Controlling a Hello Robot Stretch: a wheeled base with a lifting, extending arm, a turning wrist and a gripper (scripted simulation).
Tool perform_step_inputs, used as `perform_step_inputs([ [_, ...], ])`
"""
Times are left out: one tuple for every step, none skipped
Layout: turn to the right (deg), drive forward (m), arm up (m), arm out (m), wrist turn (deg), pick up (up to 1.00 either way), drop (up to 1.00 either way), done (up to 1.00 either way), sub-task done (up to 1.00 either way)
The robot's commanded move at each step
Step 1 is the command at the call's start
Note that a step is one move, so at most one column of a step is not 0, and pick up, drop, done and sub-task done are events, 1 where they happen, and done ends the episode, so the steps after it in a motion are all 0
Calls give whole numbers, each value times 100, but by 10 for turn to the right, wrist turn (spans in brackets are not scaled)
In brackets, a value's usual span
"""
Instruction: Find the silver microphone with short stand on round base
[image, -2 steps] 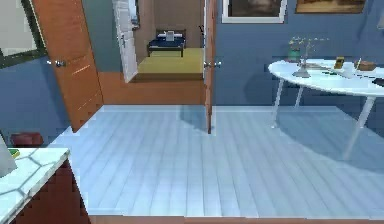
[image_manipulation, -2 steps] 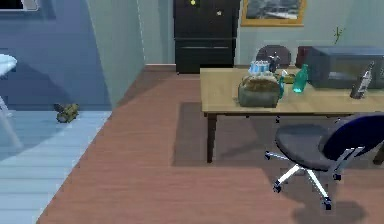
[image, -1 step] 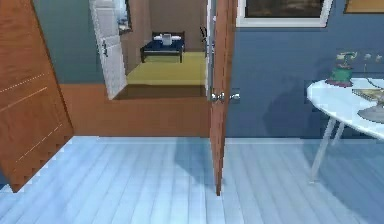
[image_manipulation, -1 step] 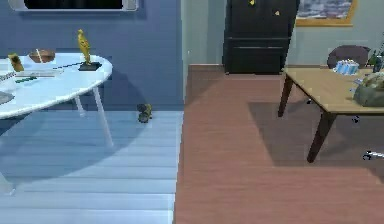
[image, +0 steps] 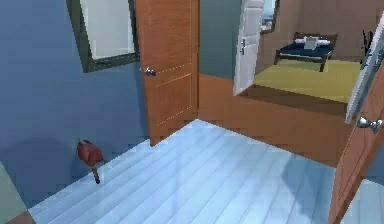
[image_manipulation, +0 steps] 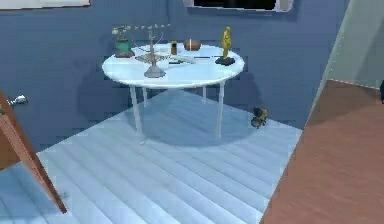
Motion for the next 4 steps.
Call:
perform_step_inputs([
  [0,100,0,0,0,0,0,0,0],
  [0,20,0,0,0,0,0,0,0],
  [450,0,0,0,0,0,0,0,0],
  [120,0,0,0,0,0,0,0,0],
])
